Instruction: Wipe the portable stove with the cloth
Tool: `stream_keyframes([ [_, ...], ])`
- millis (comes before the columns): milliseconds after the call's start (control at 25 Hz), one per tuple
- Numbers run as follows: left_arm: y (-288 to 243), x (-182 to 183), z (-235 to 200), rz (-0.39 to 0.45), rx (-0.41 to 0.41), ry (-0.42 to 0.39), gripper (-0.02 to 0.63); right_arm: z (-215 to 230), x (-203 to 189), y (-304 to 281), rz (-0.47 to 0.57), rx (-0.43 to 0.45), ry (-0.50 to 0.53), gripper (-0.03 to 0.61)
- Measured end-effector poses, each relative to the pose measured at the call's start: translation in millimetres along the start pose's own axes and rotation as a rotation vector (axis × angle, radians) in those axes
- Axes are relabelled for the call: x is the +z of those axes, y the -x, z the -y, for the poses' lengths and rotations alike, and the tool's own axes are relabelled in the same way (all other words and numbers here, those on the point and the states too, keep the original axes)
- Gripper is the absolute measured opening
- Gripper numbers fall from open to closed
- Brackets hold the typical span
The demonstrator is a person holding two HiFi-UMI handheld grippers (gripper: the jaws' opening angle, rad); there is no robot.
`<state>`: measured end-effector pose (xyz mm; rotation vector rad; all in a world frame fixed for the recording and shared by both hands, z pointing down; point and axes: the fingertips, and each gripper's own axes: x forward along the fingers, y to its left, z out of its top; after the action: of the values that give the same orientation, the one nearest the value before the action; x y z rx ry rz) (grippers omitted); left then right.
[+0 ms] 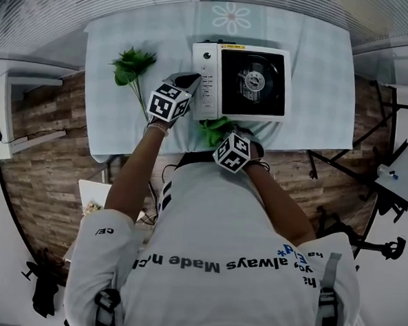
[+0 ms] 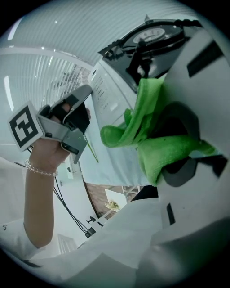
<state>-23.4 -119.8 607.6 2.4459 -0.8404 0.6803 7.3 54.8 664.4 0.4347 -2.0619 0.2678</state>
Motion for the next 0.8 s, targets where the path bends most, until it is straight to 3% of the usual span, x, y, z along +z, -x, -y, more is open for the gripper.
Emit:
stream_keyframes([
  [800,-0.1,-1.7,0.9,0.000,-0.012,-0.013,0.011,78.9,-135.9,67.7,-0.149,-0.216,-0.257,0.023],
])
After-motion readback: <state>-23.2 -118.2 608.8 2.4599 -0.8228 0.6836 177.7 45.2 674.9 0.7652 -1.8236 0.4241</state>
